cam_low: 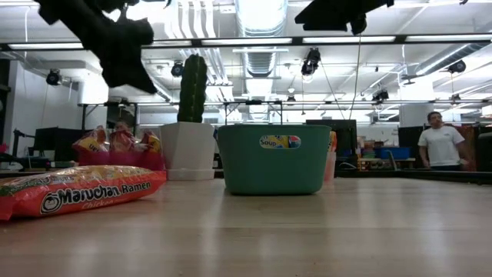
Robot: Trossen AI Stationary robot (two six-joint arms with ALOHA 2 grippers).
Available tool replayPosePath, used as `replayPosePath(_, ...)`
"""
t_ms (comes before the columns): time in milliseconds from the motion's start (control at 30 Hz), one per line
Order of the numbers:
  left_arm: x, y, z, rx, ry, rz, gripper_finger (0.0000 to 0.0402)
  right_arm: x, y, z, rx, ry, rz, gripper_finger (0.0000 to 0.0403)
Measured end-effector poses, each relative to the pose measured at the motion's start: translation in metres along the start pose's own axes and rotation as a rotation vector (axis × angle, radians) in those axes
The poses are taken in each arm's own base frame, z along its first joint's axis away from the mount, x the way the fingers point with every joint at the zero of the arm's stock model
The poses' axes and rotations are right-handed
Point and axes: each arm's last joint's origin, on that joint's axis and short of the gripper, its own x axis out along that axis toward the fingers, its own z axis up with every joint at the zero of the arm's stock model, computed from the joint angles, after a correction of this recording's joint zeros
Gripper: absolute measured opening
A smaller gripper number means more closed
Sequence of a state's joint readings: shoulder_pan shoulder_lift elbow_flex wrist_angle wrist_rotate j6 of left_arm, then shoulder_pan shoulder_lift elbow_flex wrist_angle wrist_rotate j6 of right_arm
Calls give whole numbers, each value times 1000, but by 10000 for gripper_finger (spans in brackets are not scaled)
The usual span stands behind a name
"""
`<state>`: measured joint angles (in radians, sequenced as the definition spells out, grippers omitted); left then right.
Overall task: Sort Maruchan noodles
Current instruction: Put the orange noodle pack into the transparent bin
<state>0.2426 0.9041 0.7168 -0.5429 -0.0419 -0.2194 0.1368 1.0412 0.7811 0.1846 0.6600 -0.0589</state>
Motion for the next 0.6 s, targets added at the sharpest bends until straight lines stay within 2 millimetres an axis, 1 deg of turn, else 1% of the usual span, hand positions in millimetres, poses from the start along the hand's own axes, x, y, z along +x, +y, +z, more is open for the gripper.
replayPosePath(67,-5,-14,3,43,-2,-69,0,0,3,-3,33,25,91,194)
replayPosePath(133,-9,-27,6,87,-10,-124,0,-1,7,-4,104,43,247,194)
replayPosePath(267,-14,-52,8,190,-6,-219,0,-5,17,-3,323,107,589,194)
replayPosePath(333,-14,-63,5,234,8,-261,0,-10,22,-1,430,147,714,194)
replayPosePath(433,-12,-78,-4,277,50,-315,0,-17,34,0,559,209,786,194)
replayPosePath(600,-3,-101,-30,279,172,-371,0,-27,58,-9,737,382,832,194)
